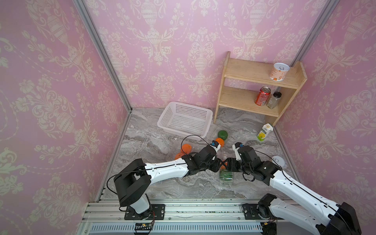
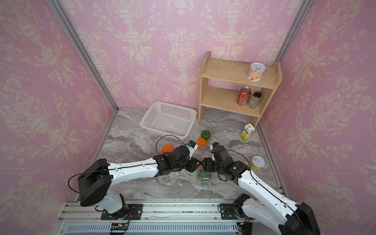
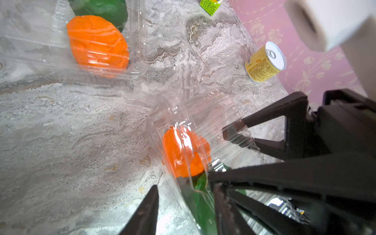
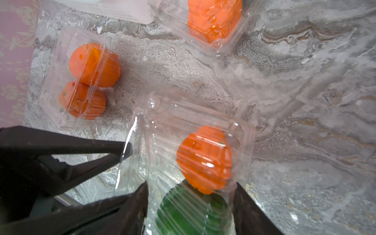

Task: Take oranges out of containers
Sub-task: Open the packing box at the center of the board.

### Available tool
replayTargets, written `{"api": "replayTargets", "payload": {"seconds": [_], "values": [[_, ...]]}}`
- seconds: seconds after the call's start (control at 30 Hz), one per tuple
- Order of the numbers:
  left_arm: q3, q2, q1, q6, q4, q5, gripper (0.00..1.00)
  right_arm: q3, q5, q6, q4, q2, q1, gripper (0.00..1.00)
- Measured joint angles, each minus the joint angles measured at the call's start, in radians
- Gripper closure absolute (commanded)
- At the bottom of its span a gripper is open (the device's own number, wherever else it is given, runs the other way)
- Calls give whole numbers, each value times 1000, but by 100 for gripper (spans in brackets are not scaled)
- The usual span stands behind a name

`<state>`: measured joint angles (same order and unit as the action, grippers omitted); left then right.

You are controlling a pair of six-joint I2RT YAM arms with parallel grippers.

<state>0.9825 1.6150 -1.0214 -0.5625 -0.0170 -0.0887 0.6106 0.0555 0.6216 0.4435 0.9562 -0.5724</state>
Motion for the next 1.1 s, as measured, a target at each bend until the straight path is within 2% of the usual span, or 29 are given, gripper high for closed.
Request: {"api": "replayTargets", "payload": {"seconds": [0.17,0.2,0.27,1.1], "values": [[22,18,-6,1,16,9,79,-7,0,8,-10,2,-1,38],[27,25,-8,2,19,9,84,-8,-2,8,-11,2,-1,39],[34,32,-8,6,27,13,100,-13,-5,8,-12,3,-1,39],[35,0,-11,53,95,100,100,-81,-12,58,-36,-87,-4,42]]}}
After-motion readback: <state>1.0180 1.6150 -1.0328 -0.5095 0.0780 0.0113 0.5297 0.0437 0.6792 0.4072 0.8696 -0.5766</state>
